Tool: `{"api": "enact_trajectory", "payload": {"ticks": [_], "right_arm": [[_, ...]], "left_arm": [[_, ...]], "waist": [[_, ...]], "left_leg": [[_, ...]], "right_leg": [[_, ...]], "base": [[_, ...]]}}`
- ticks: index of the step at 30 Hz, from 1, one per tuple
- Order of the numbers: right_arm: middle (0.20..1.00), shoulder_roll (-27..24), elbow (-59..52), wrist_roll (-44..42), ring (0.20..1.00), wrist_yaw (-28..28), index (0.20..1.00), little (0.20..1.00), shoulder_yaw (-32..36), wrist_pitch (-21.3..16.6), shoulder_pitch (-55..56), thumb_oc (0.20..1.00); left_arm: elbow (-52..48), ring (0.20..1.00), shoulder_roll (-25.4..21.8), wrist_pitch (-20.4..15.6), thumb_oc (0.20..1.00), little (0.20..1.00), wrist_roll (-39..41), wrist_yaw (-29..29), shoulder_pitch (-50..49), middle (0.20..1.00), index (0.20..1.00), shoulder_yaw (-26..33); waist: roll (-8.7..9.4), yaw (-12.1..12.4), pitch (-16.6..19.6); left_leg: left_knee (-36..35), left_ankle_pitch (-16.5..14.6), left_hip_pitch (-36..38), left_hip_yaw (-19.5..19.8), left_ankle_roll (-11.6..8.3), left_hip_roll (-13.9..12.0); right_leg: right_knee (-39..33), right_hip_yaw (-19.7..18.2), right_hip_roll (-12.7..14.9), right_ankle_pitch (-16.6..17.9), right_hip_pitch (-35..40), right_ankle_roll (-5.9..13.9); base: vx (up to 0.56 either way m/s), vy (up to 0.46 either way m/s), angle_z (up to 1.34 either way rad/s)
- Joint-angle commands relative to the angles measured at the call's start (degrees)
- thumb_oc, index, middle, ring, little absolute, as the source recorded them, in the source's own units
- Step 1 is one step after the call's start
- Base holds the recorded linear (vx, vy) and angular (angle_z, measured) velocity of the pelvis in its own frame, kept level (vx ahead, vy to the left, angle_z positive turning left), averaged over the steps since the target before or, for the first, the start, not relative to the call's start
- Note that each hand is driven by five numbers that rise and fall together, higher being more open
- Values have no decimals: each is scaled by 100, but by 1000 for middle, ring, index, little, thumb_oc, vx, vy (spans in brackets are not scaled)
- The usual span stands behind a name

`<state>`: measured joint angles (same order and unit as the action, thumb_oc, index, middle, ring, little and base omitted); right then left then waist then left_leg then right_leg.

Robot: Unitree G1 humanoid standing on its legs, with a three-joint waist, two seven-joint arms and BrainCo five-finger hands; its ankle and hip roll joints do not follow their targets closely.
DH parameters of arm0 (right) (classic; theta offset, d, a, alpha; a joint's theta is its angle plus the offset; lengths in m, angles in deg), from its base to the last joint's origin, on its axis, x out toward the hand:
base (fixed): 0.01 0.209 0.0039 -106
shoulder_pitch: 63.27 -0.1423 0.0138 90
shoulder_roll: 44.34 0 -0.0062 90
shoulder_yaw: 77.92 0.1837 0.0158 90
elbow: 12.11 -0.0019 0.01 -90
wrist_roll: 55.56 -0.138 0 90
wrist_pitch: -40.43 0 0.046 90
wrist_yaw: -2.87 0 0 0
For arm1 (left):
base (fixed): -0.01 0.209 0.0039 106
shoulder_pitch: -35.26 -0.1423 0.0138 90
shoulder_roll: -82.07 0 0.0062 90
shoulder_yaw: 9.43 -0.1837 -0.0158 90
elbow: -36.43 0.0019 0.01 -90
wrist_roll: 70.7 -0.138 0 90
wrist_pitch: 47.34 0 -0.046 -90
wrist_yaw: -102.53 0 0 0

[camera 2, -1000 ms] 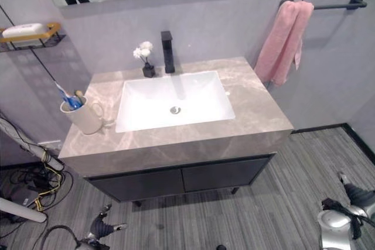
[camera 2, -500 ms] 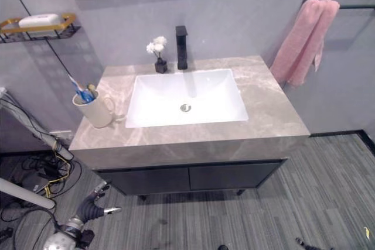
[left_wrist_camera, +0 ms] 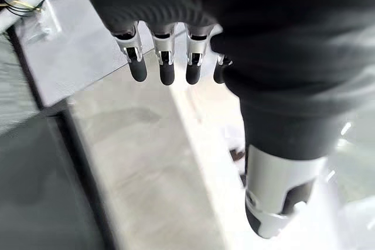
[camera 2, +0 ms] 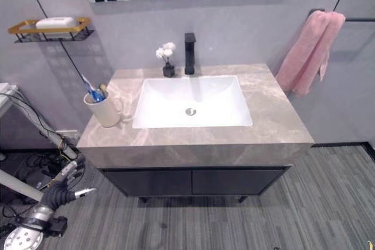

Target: Put brush and paste in cup on sink, flatten towel.

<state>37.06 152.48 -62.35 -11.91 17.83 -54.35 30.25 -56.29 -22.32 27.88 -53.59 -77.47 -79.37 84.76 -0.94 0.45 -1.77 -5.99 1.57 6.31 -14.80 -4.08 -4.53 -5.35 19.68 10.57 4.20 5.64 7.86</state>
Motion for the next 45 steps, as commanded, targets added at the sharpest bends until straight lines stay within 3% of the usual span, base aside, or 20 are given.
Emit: {"api": "enact_trajectory", "payload": {"ticks": [1,6,7,10,11,28,42,45], "right_arm": [[1000,115,66,38,1000,-53,1000,1000,-187,-162,-300,1000],[1000,173,93,90,1000,14,1000,1000,-278,-137,-278,1000],[1000,182,70,110,1000,16,1000,1000,-302,-140,-259,1000],[1000,215,32,130,1000,46,1000,1000,-346,-132,-202,1000],[1000,224,27,141,1000,58,1000,1000,-358,-130,-178,1000],[1000,228,-207,135,1000,118,1000,1000,-513,-123,-119,1000],[1000,-1,-220,278,1000,104,1000,1000,-651,-24,-239,1000],[1000,16,-292,280,1000,150,1000,1000,-728,-15,-348,1000]], "left_arm": [[-409,1000,-24,-429,1000,1000,210,280,390,1000,1000,502],[-179,1000,97,-451,1000,1000,247,422,836,1000,1000,541],[-167,900,102,-452,900,900,276,435,917,900,900,565],[19,448,55,-453,448,448,257,518,1262,448,448,544],[152,200,42,-462,200,200,231,563,1363,200,200,528],[926,200,-58,-359,200,200,-135,1143,2208,200,200,585],[877,200,-264,-323,200,200,600,1225,2994,200,200,436],[837,200,-361,-316,200,200,737,1300,3009,200,200,568]], "waist": [[148,-33,-175],[171,-92,-177],[173,-109,-175],[193,-175,-184],[201,-190,-190],[326,-329,-234],[338,-403,-392],[316,-392,-425]], "left_leg": [[99,-457,118,216,159,-58],[99,-471,151,166,171,-61],[99,-470,154,161,171,-65],[99,-477,139,139,175,-66],[99,-479,130,129,177,-69],[99,-499,2,2,186,-70],[99,-394,-419,-225,230,-53],[99,-395,-481,-425,234,-45]], "right_leg": [[35,209,42,-232,306,37],[35,174,34,-220,297,26],[35,162,34,-219,294,23],[35,93,26,-215,242,24],[35,73,25,-207,222,25],[35,-108,3,-155,-24,67],[35,-360,19,78,-636,139],[35,-573,22,186,-872,183]], "base": [[0,0,0],[7,0,-3],[23,1,-3],[7,5,-5],[17,8,-10],[18,5,-5],[-11,20,-10],[-16,37,-25]]}}
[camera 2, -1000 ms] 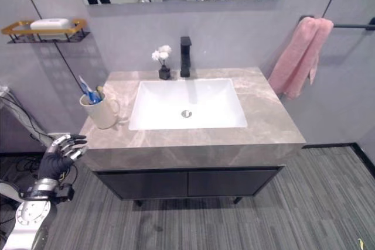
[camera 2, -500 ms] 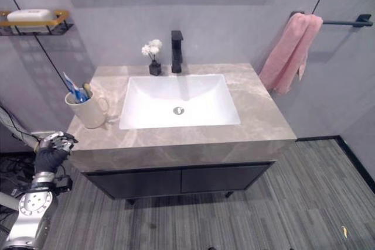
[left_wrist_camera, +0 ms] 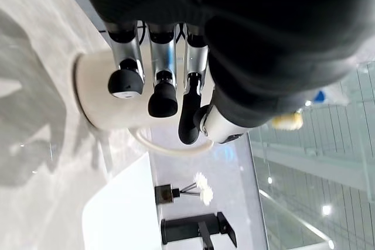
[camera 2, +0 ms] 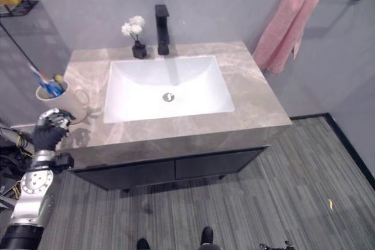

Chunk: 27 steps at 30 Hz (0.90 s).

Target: Put brush and paste in cup on sink, flatten towel.

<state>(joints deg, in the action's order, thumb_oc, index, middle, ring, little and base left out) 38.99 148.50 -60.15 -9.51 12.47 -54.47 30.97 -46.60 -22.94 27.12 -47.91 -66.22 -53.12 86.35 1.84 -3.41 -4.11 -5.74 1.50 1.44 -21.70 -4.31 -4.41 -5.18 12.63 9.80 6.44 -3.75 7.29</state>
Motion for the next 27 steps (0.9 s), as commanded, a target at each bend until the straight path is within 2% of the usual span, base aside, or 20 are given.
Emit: {"api": "enact_trajectory", "payload": {"ticks": [1,17,27], "right_arm": [[1000,-169,97,66,1000,-80,1000,1000,-199,2,-414,1000],[1000,-259,-14,22,1000,-41,1000,1000,-81,-11,-361,1000],[1000,-338,-122,-49,1000,-8,1000,1000,-48,-33,-243,1000]], "left_arm": [[-114,200,-319,-233,200,200,184,182,400,200,200,435],[-144,200,-440,-138,200,200,402,141,80,200,200,798],[149,200,-765,-201,200,200,695,207,603,200,200,678]], "waist": [[37,-2,-194],[-16,4,-319],[19,-57,-505]], "left_leg": [[74,-385,-2,246,255,-58],[74,-363,-75,327,247,-43],[74,-249,-400,401,225,-37]], "right_leg": [[18,106,102,-28,45,241],[18,185,124,-33,4,242],[18,199,134,67,-291,267]], "base": [[8,10,-35],[7,-5,-2],[-1,1,1]]}}
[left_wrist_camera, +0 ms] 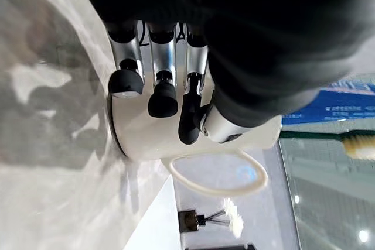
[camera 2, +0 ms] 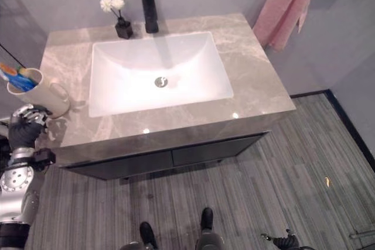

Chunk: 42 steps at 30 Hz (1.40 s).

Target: Put brush and paste in cup on sink, flatten towel.

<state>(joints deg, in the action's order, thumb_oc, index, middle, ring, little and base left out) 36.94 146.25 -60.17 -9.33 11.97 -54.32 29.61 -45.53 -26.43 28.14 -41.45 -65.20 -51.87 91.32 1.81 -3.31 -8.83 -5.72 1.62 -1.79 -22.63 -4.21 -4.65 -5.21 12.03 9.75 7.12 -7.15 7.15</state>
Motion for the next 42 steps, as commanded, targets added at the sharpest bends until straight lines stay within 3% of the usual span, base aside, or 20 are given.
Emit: {"api": "enact_trajectory", "payload": {"ticks": [1,42], "right_arm": [[1000,-143,144,-58,1000,-36,1000,1000,17,-43,-108,1000],[1000,-90,-178,-240,1000,-149,1000,1000,-359,-133,-374,1000]], "left_arm": [[74,200,-444,-305,200,200,59,110,516,200,200,157],[679,200,-851,-499,200,200,375,618,2100,200,200,-470]], "waist": [[23,-72,-38],[142,-277,-308]], "left_leg": [[72,-255,-102,495,215,-8],[72,-190,-634,398,109,-105]], "right_leg": [[21,256,145,4,25,281],[21,-61,51,127,-725,336]], "base": [[0,0,0],[8,-1,-1]]}}
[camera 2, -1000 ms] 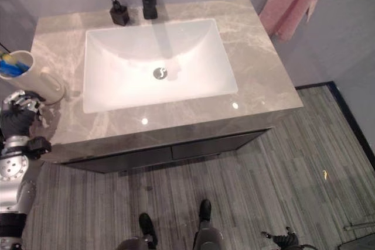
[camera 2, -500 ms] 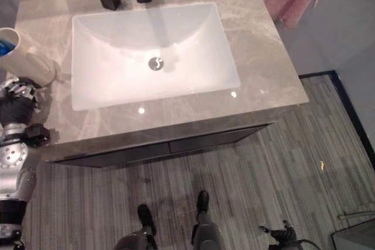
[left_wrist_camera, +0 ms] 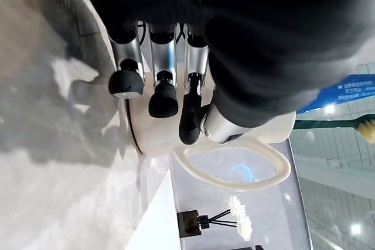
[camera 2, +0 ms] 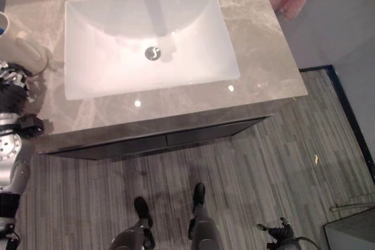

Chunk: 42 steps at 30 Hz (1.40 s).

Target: Put brush and paste in cup on sink, flatten towel.

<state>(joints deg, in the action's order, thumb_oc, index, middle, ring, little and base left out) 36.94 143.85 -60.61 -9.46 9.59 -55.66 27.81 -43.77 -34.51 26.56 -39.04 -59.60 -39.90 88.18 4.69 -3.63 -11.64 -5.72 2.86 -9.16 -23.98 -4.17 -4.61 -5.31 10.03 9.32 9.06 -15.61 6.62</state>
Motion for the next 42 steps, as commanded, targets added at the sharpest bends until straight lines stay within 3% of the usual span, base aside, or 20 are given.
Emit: {"api": "enact_trajectory", "payload": {"ticks": [1,18,33,42], "right_arm": [[1000,-82,98,-194,1000,-135,1000,1000,-125,14,-200,1000],[1000,-72,294,34,1000,11,1000,1000,71,141,-87,1000],[1000,-8,453,5,1000,49,1000,1000,115,170,-3,1000],[1000,-73,420,-86,1000,12,1000,1000,175,132,152,1000]], "left_arm": [[481,200,-40,-337,200,200,150,49,902,200,200,-165],[-707,200,205,-78,200,200,751,-677,-728,200,200,214],[-154,200,-83,-16,200,200,1020,-506,-518,200,200,350],[337,200,-345,-113,200,200,1094,-304,9,200,200,299]], "waist": [[-156,-239,-16],[-482,-65,283],[-665,-102,292],[-590,-198,229]], "left_leg": [[72,-318,122,535,105,-106],[72,-445,707,595,88,-95],[72,-451,751,688,75,-62],[72,-325,392,755,62,-69]], "right_leg": [[31,143,95,-72,135,387],[31,333,119,-317,816,325],[31,436,131,-377,935,319],[31,423,122,-283,602,336]], "base": [[31,-27,-2],[14,-20,1],[-6,-13,5],[-4,0,2]]}}
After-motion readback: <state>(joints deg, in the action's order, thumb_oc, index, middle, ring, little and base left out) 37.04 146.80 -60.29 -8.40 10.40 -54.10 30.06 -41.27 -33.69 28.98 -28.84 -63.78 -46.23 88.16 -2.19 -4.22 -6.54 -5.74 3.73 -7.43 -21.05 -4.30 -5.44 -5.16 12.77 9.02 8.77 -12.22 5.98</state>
